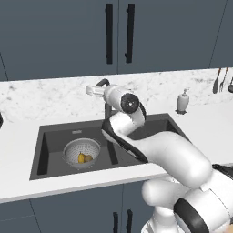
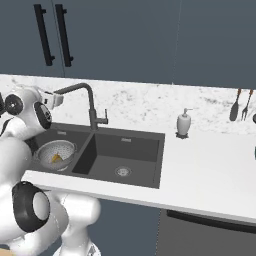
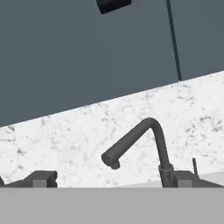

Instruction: Put the colander in the sink, put the kiwi, pear in the colander, and turn on the sink faucet and pour water over the colander.

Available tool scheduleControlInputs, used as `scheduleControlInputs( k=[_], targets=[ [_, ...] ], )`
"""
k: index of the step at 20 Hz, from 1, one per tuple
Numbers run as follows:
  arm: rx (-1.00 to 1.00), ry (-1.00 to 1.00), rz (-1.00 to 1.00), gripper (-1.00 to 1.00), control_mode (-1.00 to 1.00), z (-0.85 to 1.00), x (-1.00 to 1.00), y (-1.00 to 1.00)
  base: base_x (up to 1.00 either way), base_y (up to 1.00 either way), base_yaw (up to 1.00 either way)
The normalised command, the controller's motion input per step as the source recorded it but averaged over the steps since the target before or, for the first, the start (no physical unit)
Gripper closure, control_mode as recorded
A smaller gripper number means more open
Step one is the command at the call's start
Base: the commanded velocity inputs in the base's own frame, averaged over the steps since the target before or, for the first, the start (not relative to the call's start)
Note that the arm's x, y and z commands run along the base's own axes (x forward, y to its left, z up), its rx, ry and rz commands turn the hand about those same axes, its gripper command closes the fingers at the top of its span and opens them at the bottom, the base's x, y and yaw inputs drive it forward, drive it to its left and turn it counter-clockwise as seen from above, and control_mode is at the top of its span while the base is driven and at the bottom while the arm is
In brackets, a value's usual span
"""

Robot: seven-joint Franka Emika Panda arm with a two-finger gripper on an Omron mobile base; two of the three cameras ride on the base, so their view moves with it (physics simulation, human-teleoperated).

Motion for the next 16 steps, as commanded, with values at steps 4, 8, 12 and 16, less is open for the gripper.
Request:
scheduleControlInputs(
  k=[4, 8, 12, 16],
  targets=[
    [0.00, 0.00, 0.00, -1.00, -1.00, 0.35, -1.00, -0.73, 0.00, 0.00, 0.00],
    [0.00, 0.04, 0.00, -1.00, -1.00, 0.29, -1.00, -0.94, 0.00, 0.00, 0.00],
    [0.00, 0.19, 0.00, -1.00, -1.00, 0.04, -0.73, -1.00, 0.00, 0.00, 0.00],
    [0.00, 0.28, 0.00, -1.00, -1.00, 0.00, -0.21, -0.96, 0.00, 0.00, 0.00]
  ],
)
